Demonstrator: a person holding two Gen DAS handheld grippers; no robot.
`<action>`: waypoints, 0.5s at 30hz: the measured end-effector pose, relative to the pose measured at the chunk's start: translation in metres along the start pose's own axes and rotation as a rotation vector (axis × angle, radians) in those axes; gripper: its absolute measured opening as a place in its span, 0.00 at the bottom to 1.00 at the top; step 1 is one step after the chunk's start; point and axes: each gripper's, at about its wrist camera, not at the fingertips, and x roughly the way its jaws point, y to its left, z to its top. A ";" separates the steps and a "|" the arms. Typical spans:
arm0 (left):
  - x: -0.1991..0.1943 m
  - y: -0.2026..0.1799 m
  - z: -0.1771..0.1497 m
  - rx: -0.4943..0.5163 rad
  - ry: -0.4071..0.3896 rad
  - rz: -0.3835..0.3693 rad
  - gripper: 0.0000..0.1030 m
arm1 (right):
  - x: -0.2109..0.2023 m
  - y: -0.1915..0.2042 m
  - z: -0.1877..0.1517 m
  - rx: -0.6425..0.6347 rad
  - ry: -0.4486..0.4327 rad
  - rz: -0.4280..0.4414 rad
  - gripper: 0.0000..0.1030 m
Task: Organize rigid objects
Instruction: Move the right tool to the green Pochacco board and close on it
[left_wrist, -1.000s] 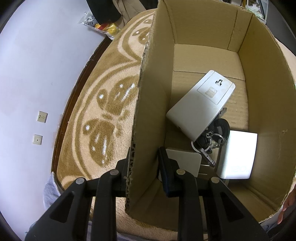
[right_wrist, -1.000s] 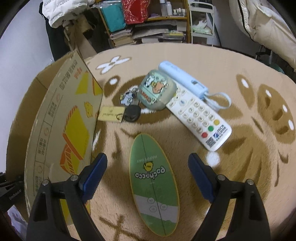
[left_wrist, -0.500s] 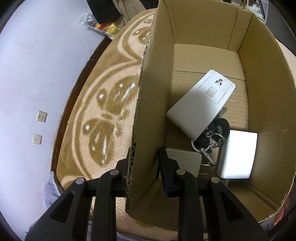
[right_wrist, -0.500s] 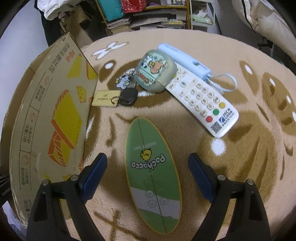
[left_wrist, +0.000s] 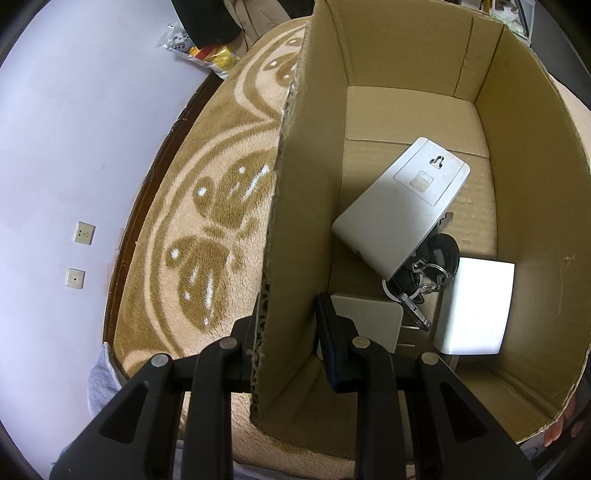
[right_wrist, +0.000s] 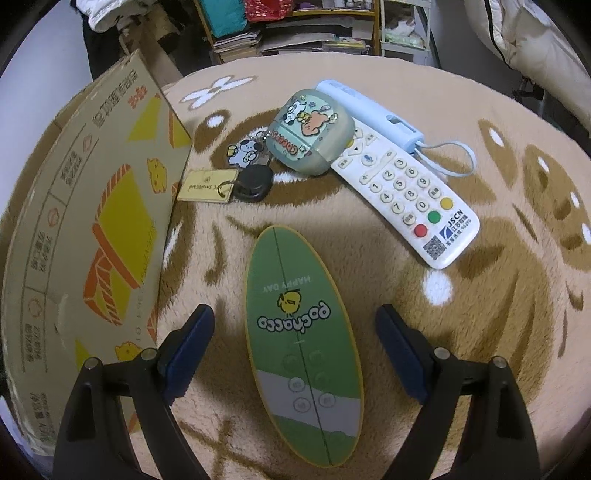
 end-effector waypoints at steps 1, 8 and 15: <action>0.000 0.000 0.000 0.000 0.000 0.000 0.24 | 0.000 0.001 -0.001 -0.007 0.000 -0.015 0.85; 0.000 -0.001 -0.001 0.003 0.000 0.003 0.24 | 0.000 0.003 0.000 -0.002 0.007 -0.037 0.78; 0.000 -0.001 -0.001 0.005 0.001 0.005 0.24 | -0.005 -0.009 -0.003 0.037 -0.002 -0.039 0.63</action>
